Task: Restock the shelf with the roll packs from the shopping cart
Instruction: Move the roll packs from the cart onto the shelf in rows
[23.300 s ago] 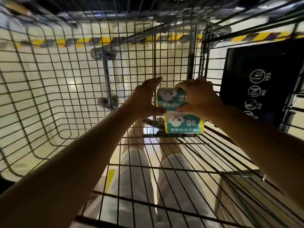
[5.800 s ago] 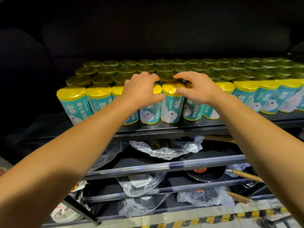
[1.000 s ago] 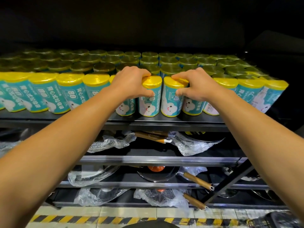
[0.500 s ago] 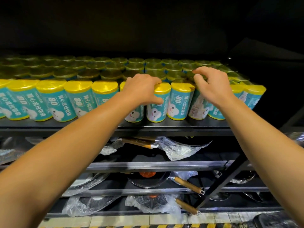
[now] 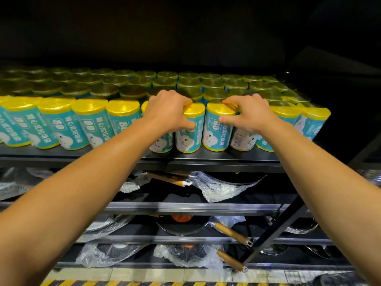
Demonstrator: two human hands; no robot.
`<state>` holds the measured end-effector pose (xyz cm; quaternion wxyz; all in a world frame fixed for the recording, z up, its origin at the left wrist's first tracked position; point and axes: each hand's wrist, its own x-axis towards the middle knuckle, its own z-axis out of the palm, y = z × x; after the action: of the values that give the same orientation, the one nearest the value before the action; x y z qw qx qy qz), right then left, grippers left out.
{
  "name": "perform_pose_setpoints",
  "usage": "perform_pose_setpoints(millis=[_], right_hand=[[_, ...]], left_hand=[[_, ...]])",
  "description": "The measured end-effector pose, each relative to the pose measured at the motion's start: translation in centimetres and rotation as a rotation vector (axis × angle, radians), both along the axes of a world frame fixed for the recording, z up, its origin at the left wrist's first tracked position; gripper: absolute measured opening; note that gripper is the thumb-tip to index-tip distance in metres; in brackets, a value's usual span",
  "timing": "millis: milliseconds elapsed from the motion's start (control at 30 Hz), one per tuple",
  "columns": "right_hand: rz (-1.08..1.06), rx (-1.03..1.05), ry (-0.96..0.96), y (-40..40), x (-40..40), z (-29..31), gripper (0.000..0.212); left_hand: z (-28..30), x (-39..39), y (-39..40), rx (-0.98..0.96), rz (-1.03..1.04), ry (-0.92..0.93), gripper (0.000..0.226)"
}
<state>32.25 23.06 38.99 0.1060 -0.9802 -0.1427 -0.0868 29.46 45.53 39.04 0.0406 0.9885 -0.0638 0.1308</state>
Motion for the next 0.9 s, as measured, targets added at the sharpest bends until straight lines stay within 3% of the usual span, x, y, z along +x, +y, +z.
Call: perform_pose_setpoints(millis=[167, 333, 500, 633, 700, 800, 900], right_hand=[[0.115, 0.065, 0.101, -1.1, 0.8, 0.1, 0.085], [0.152, 0.081, 0.125, -1.2, 1.4, 0.3, 0.062], [0.168, 0.104, 0.151, -1.4, 1.7, 0.5, 0.060], [0.165, 0.042, 0.191, -1.4, 1.3, 0.8, 0.073], [0.153, 0.112, 0.140, -1.9, 0.8, 1.2, 0.068], [0.031, 0.298, -0.113, -3.9, 0.2, 1.5, 0.043], [-0.142, 0.328, -0.229, -5.7, 0.1, 1.1, 0.038]], left_hand=[[0.2, 0.1, 0.1, -0.018, -0.014, 0.031, 0.075], [0.4, 0.4, 0.1, -0.007, -0.021, 0.055, 0.079], [1.2, 0.7, -0.4, 0.034, -0.043, 0.061, 0.081], [1.7, 0.9, -2.2, -0.025, -0.178, 0.021, 0.080], [1.6, 1.1, -3.3, -0.014, -0.222, 0.034, 0.080], [1.1, 1.6, -4.3, 0.000, -0.237, 0.067, 0.081], [0.5, 1.8, -4.9, -0.018, -0.218, 0.068, 0.079]])
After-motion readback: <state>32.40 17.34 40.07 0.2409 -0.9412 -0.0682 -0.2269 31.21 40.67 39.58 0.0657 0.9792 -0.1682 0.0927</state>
